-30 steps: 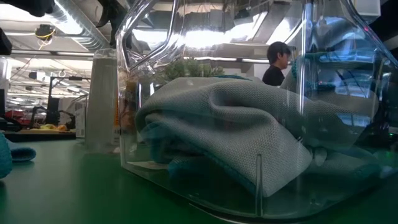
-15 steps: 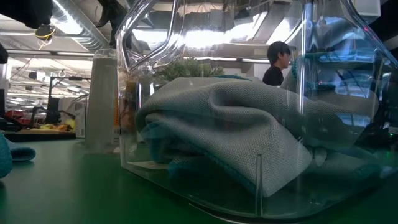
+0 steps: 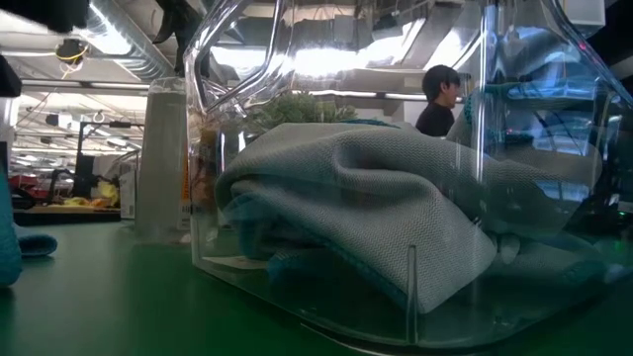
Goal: Sort microfiber towel by color & place in baskets
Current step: Put the right blue microfiber towel into the bottom transparent bin
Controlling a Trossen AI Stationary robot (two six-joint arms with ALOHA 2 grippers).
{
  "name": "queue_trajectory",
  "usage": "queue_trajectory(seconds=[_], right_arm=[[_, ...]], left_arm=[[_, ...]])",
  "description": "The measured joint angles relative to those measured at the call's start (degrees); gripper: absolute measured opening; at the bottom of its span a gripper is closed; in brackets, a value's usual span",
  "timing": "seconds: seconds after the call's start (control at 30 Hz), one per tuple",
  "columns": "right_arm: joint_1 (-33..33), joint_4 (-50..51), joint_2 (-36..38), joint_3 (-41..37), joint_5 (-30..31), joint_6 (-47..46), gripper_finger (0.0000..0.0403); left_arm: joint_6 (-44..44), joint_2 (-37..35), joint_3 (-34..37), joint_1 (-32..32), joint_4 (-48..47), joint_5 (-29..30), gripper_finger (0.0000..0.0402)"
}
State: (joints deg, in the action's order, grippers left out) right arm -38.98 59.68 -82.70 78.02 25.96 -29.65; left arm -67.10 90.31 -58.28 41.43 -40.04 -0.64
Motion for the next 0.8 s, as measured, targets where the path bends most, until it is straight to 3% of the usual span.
queue_trajectory(seconds=[0.2, 0.37, 0.6, 0.8], right_arm=[[0.01, 0.00, 0.00, 0.00, 0.00, 0.11, 0.0198], [0.00, 0.00, 0.00, 0.00, 0.00, 0.11, 0.0198], [0.01, -0.01, 0.00, 0.00, 0.08, 0.14, 0.0198], [0.00, -0.01, 0.00, 0.00, 0.15, 0.15, 0.0198]], left_arm=[[0.20, -5.91, 0.00, -0.04, 3.54, 3.46, 0.0001], [1.70, -11.84, 0.00, -0.02, 10.63, 9.83, 0.0001], [13.24, -15.61, 0.00, -0.27, 28.11, 18.16, 0.0000], [22.39, -15.39, 0.00, -2.68, 42.01, 19.81, 0.0000]])
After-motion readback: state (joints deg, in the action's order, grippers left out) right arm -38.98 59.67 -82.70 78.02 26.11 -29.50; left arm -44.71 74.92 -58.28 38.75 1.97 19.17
